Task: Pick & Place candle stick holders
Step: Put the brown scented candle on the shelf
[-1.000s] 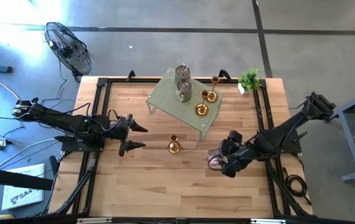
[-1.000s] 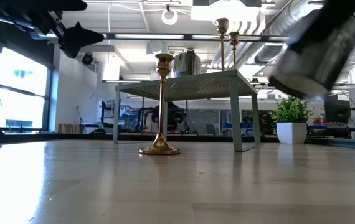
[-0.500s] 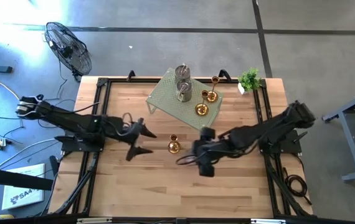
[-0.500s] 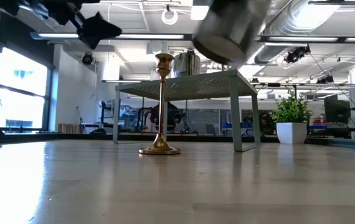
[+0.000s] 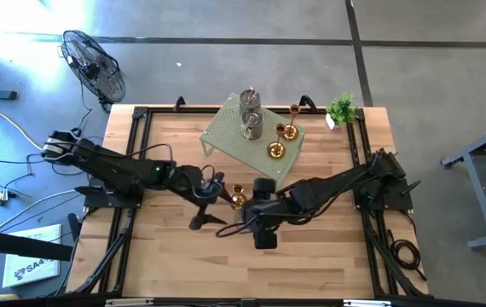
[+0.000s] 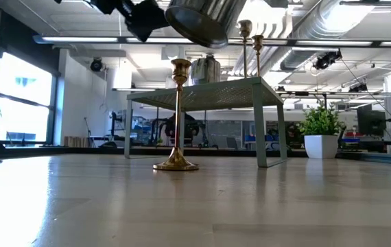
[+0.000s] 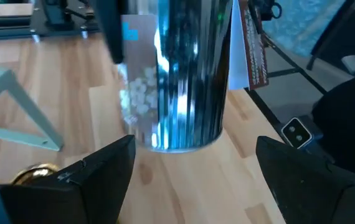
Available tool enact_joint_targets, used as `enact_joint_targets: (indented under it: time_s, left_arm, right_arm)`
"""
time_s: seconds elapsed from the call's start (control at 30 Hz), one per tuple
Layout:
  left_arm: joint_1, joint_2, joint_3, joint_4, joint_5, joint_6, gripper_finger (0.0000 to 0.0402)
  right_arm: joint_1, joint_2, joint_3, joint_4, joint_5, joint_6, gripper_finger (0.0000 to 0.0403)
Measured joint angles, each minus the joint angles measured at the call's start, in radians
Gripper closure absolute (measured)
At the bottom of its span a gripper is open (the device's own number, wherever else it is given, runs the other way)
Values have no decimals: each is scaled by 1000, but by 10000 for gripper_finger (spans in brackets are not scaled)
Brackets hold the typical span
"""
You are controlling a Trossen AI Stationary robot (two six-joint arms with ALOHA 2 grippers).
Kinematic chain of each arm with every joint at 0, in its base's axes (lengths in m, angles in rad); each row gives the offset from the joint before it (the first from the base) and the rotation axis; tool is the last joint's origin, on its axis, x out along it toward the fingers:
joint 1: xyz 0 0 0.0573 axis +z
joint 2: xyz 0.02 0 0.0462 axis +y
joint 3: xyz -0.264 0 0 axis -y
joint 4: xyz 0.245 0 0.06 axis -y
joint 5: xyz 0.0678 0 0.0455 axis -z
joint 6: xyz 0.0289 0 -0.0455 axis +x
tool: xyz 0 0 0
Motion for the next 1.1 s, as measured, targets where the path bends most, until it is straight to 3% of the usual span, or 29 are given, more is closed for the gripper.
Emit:
enact_joint_targets:
  time_s: [0.43, 0.6, 0.8, 1.1]
  left_arm:
    - [0, 93, 32, 83, 69, 23, 77]
    - [0, 101, 31, 113, 35, 23, 77]
    - [0, 101, 33, 122, -87, 31, 76]
    - [0, 102, 33, 133, -59, 23, 76]
  right_arm:
    - [-19, 4, 4, -16, -11, -23, 58]
    - [-21, 4, 4, -14, -18, -24, 58]
    - [-17, 5, 2, 21, 9, -29, 58]
    - [-15, 4, 4, 27, 15, -34, 58]
